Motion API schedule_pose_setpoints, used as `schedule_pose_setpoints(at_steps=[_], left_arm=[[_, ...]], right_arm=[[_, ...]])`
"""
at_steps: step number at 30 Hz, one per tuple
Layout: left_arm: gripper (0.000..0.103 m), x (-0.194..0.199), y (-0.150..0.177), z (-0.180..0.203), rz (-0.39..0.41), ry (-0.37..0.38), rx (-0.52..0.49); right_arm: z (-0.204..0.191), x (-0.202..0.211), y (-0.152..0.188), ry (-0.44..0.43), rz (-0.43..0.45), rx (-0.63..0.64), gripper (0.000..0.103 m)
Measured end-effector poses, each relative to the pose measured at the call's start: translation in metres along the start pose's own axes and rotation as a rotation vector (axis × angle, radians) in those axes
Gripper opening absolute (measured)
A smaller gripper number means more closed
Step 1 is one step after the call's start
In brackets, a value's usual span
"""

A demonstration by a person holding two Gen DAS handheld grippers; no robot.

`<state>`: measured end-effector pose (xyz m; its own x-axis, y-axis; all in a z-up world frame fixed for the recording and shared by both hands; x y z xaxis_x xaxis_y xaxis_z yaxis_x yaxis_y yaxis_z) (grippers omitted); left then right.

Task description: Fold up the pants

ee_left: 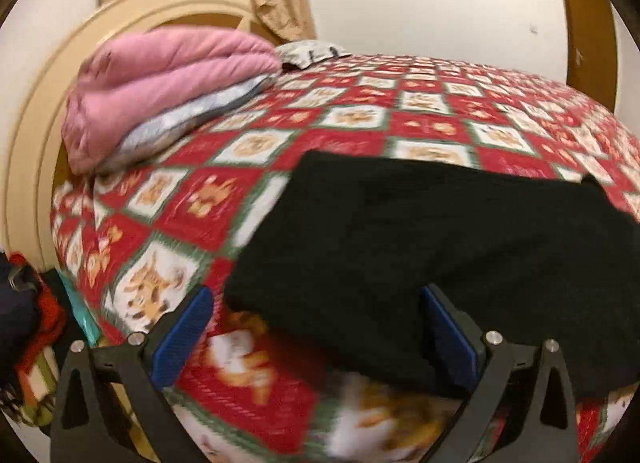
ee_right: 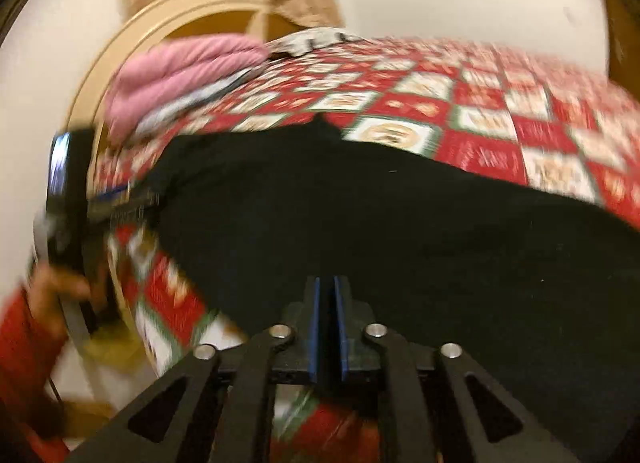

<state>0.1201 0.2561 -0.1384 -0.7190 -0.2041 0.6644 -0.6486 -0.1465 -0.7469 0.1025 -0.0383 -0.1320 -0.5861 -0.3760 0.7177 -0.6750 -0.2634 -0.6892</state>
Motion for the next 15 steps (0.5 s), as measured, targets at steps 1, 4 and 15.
schedule_pose_setpoints(at_steps=[1, 4, 15], left_arm=[[0.103, 0.001, -0.003, -0.008, -0.006, 0.015, 0.046], [0.103, 0.011, -0.014, -0.022, 0.038, 0.001, 0.132], [0.103, 0.021, -0.032, 0.072, 0.081, 0.172, 0.022]], right_arm=[[-0.006, 0.002, 0.001, -0.008, -0.008, 0.039, 0.040], [-0.018, 0.012, -0.001, -0.110, -0.021, 0.047, 0.045], [0.031, 0.037, -0.031, -0.028, 0.063, -0.155, 0.055]])
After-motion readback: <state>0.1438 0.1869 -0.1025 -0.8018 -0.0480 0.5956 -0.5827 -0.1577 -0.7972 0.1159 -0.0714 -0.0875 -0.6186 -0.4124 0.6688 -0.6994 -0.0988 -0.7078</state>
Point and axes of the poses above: each gripper's, at about its wrist camera, not at the fingertips, and x roughly against the way its jaws point, z to its right, y to its underside, the point moved 3 cm from there along -x, roughly the way its jaws point, and after that the axes turned 5 degrees about y, right-handed, at the moved point
